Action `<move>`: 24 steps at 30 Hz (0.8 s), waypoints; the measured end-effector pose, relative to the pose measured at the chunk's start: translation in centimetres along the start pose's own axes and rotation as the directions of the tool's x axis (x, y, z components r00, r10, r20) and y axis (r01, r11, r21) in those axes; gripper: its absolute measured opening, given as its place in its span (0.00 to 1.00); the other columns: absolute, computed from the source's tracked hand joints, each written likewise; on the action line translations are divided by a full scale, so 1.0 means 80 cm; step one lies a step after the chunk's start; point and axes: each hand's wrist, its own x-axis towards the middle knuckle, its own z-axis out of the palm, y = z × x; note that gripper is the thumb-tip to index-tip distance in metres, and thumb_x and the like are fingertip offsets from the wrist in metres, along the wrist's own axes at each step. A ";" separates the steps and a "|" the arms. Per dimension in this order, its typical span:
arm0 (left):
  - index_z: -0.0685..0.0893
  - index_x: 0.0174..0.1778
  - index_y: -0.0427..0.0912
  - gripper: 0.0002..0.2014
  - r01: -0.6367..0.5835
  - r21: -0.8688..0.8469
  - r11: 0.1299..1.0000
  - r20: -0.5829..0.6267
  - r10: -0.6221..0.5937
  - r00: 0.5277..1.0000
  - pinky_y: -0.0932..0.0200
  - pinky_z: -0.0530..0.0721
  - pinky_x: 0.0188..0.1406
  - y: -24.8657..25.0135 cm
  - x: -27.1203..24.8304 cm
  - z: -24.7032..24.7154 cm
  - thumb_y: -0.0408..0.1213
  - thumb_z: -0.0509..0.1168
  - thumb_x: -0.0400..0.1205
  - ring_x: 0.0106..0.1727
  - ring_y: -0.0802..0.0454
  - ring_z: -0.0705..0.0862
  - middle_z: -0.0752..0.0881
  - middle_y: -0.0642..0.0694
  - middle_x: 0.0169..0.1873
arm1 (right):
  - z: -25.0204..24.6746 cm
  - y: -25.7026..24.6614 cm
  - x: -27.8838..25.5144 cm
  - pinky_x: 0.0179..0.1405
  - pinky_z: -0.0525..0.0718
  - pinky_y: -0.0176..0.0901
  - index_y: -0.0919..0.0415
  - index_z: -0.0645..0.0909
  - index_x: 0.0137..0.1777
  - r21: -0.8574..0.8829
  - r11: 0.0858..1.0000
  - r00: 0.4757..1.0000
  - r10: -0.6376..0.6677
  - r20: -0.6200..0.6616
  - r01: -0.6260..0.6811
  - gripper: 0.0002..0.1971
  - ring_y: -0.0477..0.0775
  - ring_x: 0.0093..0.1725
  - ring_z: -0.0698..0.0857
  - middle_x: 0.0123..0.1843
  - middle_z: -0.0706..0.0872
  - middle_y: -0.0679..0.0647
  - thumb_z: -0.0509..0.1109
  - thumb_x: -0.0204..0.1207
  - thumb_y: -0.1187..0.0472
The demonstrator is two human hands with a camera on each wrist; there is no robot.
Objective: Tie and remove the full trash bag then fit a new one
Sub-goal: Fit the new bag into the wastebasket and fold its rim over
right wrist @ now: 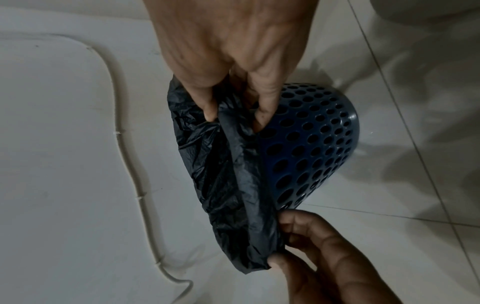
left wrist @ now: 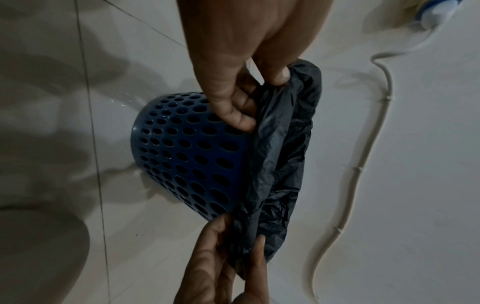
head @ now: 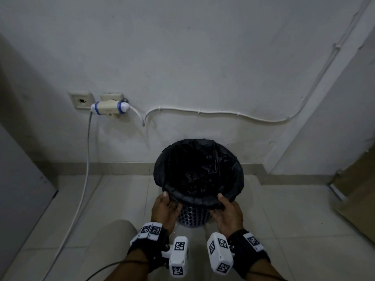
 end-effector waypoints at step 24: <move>0.81 0.65 0.36 0.14 0.024 0.166 0.986 0.039 -0.031 0.999 0.56 0.86 0.38 0.028 0.021 0.012 0.33 0.64 0.83 0.45 0.47 0.89 0.90 0.40 0.52 | -0.003 -0.023 0.004 0.49 0.91 0.51 0.68 0.78 0.69 -0.022 0.999 0.994 -0.029 0.103 0.032 0.18 0.65 0.64 0.85 0.67 0.85 0.65 0.69 0.81 0.67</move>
